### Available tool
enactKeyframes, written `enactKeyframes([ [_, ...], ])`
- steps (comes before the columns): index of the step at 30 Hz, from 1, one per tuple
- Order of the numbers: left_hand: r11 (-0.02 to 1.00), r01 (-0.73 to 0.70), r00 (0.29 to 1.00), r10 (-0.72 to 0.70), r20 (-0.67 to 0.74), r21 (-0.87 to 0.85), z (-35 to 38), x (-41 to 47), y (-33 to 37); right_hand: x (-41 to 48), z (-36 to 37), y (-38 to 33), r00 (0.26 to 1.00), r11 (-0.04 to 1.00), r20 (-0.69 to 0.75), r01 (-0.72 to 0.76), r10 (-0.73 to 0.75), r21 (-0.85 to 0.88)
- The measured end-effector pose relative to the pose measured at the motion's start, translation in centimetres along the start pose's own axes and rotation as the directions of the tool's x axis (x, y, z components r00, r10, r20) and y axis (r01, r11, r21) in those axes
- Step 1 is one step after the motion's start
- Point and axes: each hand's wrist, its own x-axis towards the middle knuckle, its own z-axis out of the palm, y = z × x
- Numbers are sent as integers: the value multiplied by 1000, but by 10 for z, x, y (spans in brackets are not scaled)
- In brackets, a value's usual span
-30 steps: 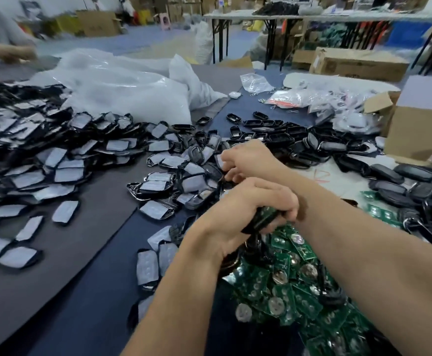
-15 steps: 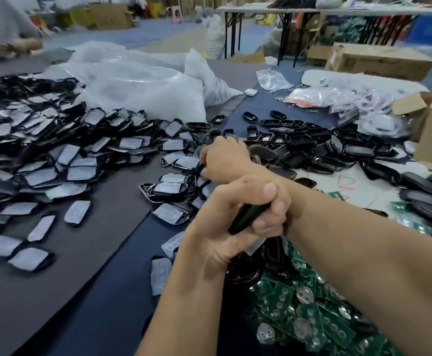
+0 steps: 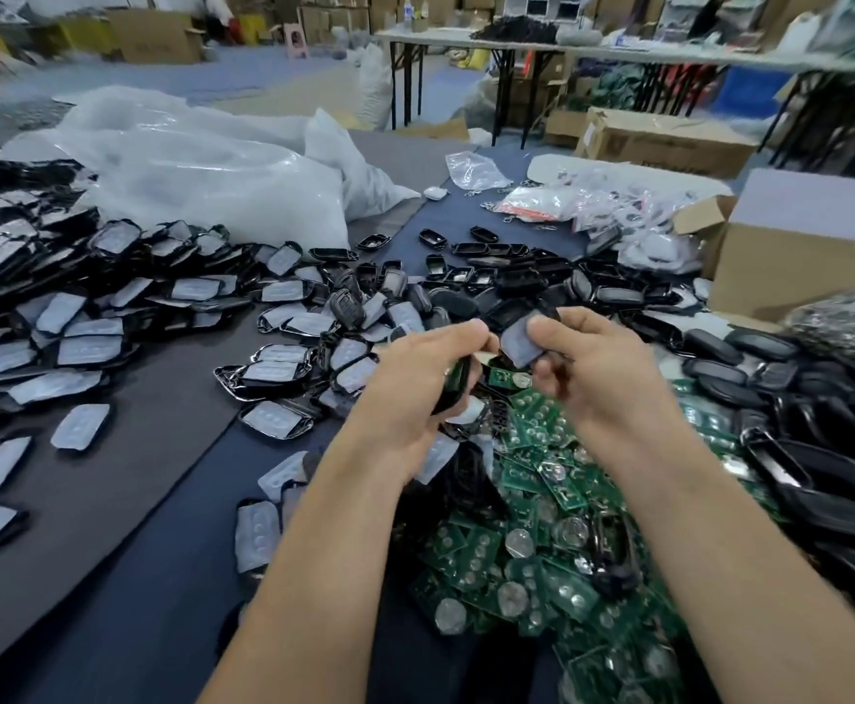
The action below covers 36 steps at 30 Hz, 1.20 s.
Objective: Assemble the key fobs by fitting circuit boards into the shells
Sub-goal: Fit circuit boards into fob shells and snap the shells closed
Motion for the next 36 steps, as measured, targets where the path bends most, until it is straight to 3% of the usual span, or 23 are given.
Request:
enactKeyframes([
  [3,951,9,995,22,-97,308,22,-5,-8,-36,-36,6,999,999,-28,-18,17,-48],
  [8,876,-60,980,-39,194,479,55,-17,-22,-61,-70,17,994,993,-98,37,-48,-109],
  [12,803,-77,977,-57,205,592,60,-20,-26,-61,-82,21,988,998,-141,52,-58,-46],
  [16,827,-88,987,-4,163,555,67,-23,-28,-62,-86,23,995,997,-67,79,-80,-20],
  [19,848,-84,995,42,92,522,71,-24,-30,-62,-94,23,997,987,74,-14,2,163],
  [25,917,1,980,-81,184,399,73,-25,-28,-59,-109,23,916,949,389,-199,93,242],
  [31,923,-22,984,-49,173,385,76,-29,-26,-56,-110,25,915,918,389,-241,107,314],
  [36,898,56,998,-50,-25,437,74,-28,-26,-57,-111,25,912,888,400,-259,95,379],
])
